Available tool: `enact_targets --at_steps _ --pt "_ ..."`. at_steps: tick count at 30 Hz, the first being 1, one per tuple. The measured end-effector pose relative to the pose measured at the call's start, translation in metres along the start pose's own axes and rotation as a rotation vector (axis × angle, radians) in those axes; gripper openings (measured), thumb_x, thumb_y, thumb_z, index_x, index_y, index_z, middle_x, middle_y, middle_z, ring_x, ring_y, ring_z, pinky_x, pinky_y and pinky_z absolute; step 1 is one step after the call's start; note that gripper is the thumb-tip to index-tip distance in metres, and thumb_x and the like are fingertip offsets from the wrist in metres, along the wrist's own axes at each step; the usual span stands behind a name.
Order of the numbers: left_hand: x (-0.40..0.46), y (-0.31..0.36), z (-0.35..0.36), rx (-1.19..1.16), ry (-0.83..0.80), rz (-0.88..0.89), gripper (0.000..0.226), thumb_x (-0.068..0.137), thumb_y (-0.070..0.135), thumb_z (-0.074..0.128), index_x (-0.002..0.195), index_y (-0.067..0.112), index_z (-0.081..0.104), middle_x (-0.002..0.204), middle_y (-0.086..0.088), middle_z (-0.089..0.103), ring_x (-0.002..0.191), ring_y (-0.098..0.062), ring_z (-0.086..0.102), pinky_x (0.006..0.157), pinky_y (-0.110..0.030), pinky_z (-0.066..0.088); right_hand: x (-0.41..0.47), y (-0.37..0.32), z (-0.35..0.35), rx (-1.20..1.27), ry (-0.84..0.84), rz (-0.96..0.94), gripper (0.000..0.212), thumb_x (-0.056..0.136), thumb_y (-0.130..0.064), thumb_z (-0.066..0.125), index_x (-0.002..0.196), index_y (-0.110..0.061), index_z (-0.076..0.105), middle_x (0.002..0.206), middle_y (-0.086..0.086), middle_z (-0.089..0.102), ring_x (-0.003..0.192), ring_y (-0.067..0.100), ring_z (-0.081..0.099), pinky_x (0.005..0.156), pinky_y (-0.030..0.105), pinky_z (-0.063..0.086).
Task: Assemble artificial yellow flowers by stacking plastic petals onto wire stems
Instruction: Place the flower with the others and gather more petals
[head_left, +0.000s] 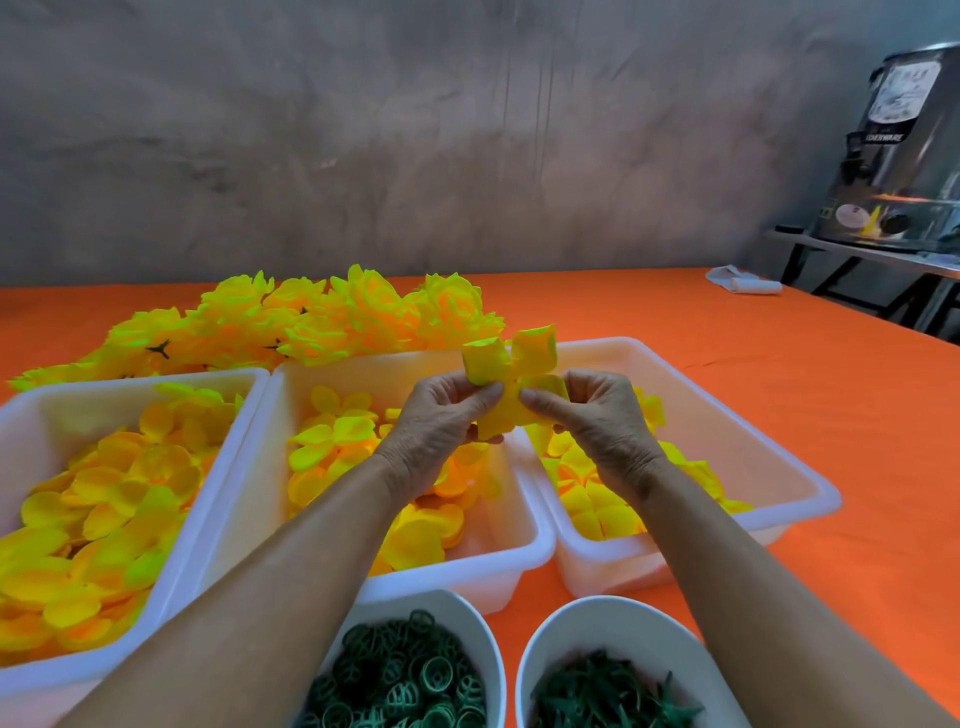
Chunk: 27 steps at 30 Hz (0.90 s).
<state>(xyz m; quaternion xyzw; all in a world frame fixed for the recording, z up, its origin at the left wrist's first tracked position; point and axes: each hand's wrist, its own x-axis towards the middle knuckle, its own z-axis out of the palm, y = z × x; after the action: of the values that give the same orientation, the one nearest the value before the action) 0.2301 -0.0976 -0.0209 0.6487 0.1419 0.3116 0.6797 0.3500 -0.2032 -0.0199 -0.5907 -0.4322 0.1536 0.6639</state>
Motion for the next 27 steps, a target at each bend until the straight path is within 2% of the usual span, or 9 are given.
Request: enact_targets --at_steps 4,8,10,13,15,18,20,22,27 --pt "0.0016 0.0000 -0.0014 -0.022 0.038 -0.007 0.024 0.091 0.009 0.056 0.113 0.002 0.063 0.090 -0.005 0.068 0.071 -0.009 0.065 0.056 -0.023 0.054 0.0018 0.0027 -0.0022 -0.001 -0.015 0.017 0.013 0.077 -0.005 0.072 0.070 -0.015 0.069 0.059 -0.007 0.066 0.051 -0.001 0.052 0.048 0.014 0.037" --pt "0.0015 0.0002 -0.0013 0.042 0.102 0.025 0.018 0.087 0.012 0.064 0.105 0.009 0.065 0.085 -0.002 0.069 0.071 -0.012 0.067 0.052 -0.020 0.053 0.0021 0.0051 -0.0024 0.037 0.007 0.016 0.013 0.075 0.000 0.073 0.068 -0.009 0.066 0.056 -0.006 0.067 0.049 -0.001 0.057 0.049 0.011 0.041" --pt "0.0041 -0.0003 -0.0038 0.162 0.252 0.066 0.018 0.081 0.017 0.073 0.095 0.015 0.061 0.083 -0.003 0.065 0.073 -0.014 0.062 0.052 -0.018 0.049 0.0027 0.0052 -0.0023 0.054 0.065 0.019 0.010 0.073 0.000 0.075 0.075 0.005 0.066 0.066 0.008 0.069 0.059 0.010 0.062 0.057 0.020 0.046" --pt "0.0057 -0.0022 -0.0063 0.323 0.369 0.193 0.024 0.074 0.024 0.080 0.076 0.017 0.057 0.073 -0.002 0.056 0.067 -0.013 0.051 0.061 -0.028 0.046 0.0029 0.0044 -0.0017 0.040 0.109 0.004 0.027 0.070 -0.003 0.078 0.079 0.016 0.060 0.076 0.029 0.065 0.069 0.023 0.056 0.064 0.036 0.043" --pt "0.0026 -0.0032 -0.0026 0.322 0.268 0.245 0.024 0.073 0.023 0.080 0.067 0.014 0.058 0.063 0.000 0.053 0.059 -0.009 0.045 0.056 -0.024 0.041 0.0021 0.0044 -0.0005 -0.019 0.086 -0.026 0.035 0.069 -0.004 0.079 0.071 0.018 0.053 0.065 0.021 0.053 0.067 0.021 0.043 0.059 0.035 0.034" --pt "-0.0011 -0.0051 0.0024 0.347 0.109 0.223 0.021 0.072 0.026 0.078 0.071 0.008 0.067 0.061 0.000 0.058 0.054 -0.004 0.045 0.052 -0.017 0.038 -0.0001 0.0034 0.0029 -0.115 0.014 -0.091 0.042 0.069 -0.009 0.081 0.054 -0.004 0.042 0.058 0.003 0.032 0.059 0.013 0.028 0.050 0.028 0.023" --pt "-0.0007 -0.0059 0.0027 0.369 0.081 0.197 0.023 0.072 0.029 0.077 0.073 0.008 0.069 0.064 -0.004 0.060 0.056 -0.007 0.046 0.055 -0.023 0.039 -0.0012 0.0031 0.0052 -0.197 -0.018 -0.137 0.053 0.068 -0.008 0.082 0.051 -0.017 0.033 0.055 -0.005 0.024 0.055 0.008 0.021 0.048 0.028 0.017" --pt "-0.0002 -0.0054 0.0022 0.362 0.076 0.177 0.018 0.073 0.025 0.078 0.070 0.010 0.068 0.062 -0.003 0.061 0.056 -0.009 0.047 0.054 -0.025 0.039 -0.0012 0.0043 0.0067 -0.263 -0.040 -0.169 0.060 0.066 -0.004 0.083 0.049 -0.022 0.029 0.050 -0.013 0.022 0.051 0.005 0.018 0.046 0.025 0.015" --pt "-0.0003 -0.0042 -0.0014 0.280 0.013 0.161 0.017 0.081 0.012 0.071 0.066 0.007 0.065 0.050 0.006 0.059 0.046 -0.004 0.047 0.043 -0.014 0.035 0.0016 0.0087 0.0052 -0.221 -0.077 -0.129 0.051 0.061 -0.003 0.085 0.049 -0.020 0.039 0.048 -0.013 0.034 0.049 0.006 0.028 0.047 0.022 0.025"
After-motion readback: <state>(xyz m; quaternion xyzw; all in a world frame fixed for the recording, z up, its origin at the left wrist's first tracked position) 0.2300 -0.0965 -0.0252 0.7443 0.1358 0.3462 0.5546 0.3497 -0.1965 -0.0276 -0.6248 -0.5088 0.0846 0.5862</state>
